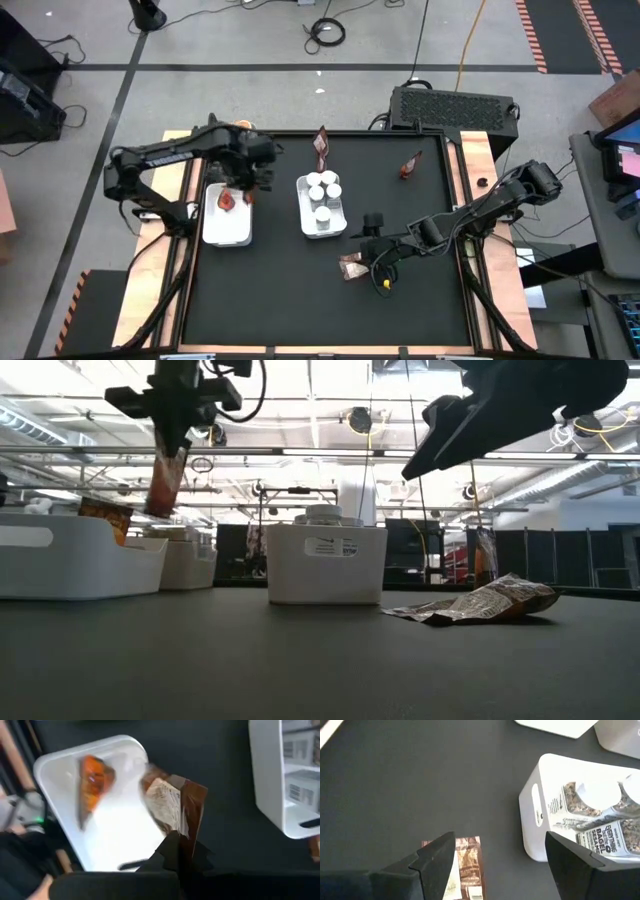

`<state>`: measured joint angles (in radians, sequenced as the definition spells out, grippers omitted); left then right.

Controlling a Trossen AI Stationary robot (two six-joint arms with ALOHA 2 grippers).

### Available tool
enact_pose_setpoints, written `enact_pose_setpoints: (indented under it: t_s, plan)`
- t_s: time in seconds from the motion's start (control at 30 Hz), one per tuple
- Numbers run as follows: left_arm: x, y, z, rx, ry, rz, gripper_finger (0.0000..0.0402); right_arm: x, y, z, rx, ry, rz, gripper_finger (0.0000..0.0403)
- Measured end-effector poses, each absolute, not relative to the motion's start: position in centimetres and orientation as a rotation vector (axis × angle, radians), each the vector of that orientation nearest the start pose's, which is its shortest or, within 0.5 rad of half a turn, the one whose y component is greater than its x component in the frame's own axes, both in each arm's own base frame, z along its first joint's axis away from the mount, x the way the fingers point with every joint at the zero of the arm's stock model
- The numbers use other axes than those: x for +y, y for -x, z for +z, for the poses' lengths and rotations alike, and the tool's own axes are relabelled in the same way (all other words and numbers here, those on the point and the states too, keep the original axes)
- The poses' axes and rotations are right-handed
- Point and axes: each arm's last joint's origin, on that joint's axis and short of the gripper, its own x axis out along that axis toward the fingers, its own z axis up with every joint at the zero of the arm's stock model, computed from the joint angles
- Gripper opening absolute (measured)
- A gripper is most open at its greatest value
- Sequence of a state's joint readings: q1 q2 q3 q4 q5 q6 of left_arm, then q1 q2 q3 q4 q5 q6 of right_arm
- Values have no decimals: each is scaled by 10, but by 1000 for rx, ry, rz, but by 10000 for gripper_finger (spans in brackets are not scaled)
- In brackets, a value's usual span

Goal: Sort spices by type
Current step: Put the orange seasoning pack into the left white bin

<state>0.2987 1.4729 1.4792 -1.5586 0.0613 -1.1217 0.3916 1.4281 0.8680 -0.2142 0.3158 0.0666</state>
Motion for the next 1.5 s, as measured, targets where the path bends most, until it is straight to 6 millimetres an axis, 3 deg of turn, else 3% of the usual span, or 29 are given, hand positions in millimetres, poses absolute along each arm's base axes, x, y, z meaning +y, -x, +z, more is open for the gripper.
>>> enact_pose_setpoints:
  t_s: [0.2,0.67,1.2,1.5]
  plan:
    - [82,-218,330,1285,1094,1062,0,103,-272,219,720,202,48,265]
    - [88,-204,279,1471,1066,1156,0,103,-272,219,721,203,48,265]
    - [93,-196,235,1519,1052,1118,0,103,-272,219,721,203,48,265]
    - [95,-198,228,1485,1029,1117,20,103,-272,219,721,202,48,265]
